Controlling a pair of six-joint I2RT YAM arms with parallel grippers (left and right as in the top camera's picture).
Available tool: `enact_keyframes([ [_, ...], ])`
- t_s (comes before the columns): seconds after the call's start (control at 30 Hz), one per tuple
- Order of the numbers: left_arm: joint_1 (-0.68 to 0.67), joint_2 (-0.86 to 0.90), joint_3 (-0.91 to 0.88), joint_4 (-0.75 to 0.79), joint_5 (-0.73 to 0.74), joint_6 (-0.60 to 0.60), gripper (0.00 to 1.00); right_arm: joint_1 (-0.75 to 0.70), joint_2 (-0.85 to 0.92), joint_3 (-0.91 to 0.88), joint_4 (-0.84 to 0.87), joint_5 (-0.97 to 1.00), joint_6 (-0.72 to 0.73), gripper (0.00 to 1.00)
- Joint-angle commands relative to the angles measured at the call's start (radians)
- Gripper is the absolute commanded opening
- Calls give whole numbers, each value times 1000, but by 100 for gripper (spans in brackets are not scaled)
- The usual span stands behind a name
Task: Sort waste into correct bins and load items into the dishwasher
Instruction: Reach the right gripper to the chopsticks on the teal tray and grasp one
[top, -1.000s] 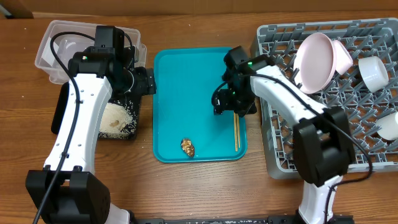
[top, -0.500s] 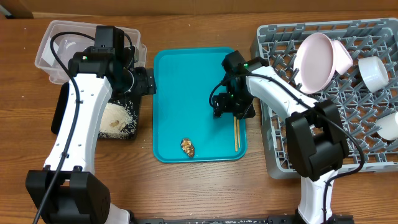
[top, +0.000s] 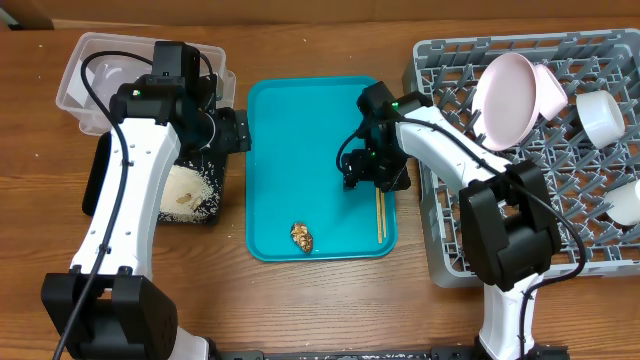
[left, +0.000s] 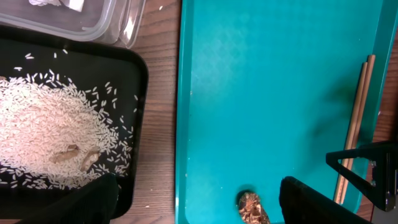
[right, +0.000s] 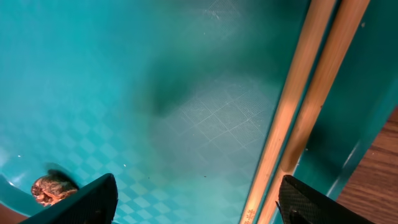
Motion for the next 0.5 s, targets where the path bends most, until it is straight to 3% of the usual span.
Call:
enact_keyframes([
  [0.0, -4, 10, 15, -1, -13, -2, 84, 6, -1, -4, 3, -10, 20, 84],
  [0.47, -4, 10, 15, -2, -13, -2, 85, 44, -1, -4, 14, 19, 30, 84],
])
